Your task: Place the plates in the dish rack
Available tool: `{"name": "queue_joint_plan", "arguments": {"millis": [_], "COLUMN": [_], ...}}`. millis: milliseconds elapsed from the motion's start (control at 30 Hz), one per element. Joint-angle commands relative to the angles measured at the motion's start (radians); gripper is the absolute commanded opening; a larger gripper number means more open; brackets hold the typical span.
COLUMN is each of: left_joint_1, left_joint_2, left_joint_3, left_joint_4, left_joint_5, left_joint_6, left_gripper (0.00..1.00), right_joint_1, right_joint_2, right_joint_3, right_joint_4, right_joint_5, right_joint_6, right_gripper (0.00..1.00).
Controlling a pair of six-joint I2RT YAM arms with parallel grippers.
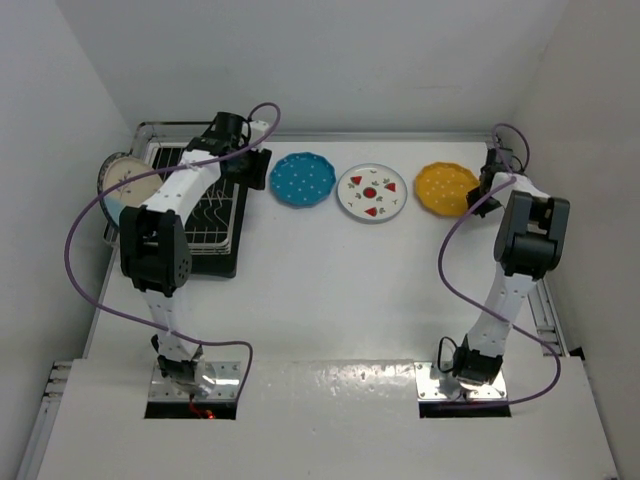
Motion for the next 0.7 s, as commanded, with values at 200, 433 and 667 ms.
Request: {"name": "queue_joint_plan", "arguments": {"millis": [200,433,667], "left_joint_1": [-0.025,-0.092,-0.204], "left_joint_2": [-0.054,-0.022,-0.011], "left_joint_3": [-0.003,-0.003,-0.087], "left_joint_4": [-0.019,-0.028,-0.028], "left_joint_5": [0.050,0.091,0.208], "left_joint_6": [0.045,0.078,0.111], "left_gripper": [0.58,0.58,0.58], "right_joint_1": [-0.038,0.033,0.238], "right_joint_2": [-0.222,-0.473,-0.701], "right_joint_3": [-0.417,-0.732,-0.942], "right_joint_4": [0.134,0.147,0.106], "right_joint_5": [-0.217,-0.374,-0.326], "right_joint_6": [-0.099,-0.092,-0.006], "right_gripper": [0.00,0.00,0.00]}}
